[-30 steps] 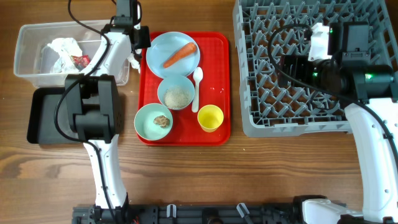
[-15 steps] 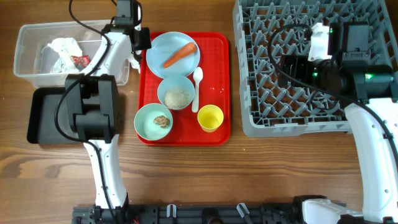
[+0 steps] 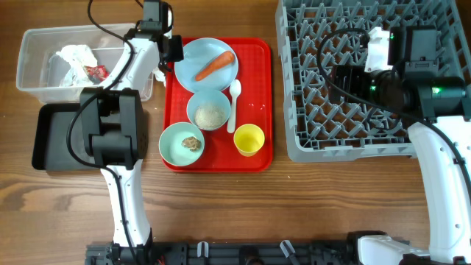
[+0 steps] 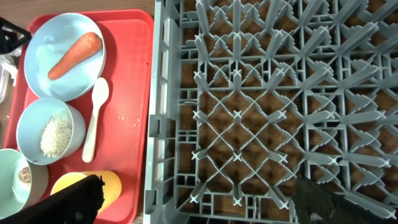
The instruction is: Sort waste into correct bins and load items into the dishwasher rack
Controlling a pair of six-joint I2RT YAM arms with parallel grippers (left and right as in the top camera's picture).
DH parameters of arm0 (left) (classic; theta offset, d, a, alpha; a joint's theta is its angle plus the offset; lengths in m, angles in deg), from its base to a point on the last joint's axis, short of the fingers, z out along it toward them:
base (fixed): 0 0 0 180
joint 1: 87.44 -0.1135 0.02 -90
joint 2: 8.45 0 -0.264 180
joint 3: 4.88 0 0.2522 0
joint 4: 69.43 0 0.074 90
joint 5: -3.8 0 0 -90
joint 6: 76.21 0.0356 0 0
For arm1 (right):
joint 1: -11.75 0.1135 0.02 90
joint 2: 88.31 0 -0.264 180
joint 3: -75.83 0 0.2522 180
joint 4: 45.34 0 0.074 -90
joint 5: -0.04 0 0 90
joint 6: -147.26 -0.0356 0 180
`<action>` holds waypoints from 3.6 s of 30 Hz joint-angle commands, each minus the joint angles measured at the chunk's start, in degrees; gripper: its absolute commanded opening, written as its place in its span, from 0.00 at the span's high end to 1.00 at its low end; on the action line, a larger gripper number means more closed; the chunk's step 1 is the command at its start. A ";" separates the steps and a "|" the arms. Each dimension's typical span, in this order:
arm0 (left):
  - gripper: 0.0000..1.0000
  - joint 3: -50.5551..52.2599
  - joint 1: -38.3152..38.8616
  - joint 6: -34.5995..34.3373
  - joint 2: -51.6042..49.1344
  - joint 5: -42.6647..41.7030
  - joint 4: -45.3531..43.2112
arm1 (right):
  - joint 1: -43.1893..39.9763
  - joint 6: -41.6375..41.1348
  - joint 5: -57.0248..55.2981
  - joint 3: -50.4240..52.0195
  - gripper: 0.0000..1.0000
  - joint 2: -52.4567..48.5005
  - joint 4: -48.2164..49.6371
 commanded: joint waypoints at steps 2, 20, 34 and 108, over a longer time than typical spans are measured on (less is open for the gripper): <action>0.67 0.33 0.13 0.26 -1.81 -0.92 -0.26 | -0.22 -0.70 0.90 -0.79 0.00 -0.48 0.35; 0.92 0.17 0.13 0.26 -1.55 -0.85 -1.18 | -0.22 -0.70 0.92 -0.76 0.00 -1.92 0.31; 0.96 0.17 0.13 0.24 5.49 -0.68 -1.53 | -0.22 -0.70 0.92 -0.76 0.00 -1.92 0.31; 0.06 0.26 7.91 11.04 16.74 -8.22 11.52 | -0.22 -0.87 0.96 -0.79 0.00 -1.92 0.39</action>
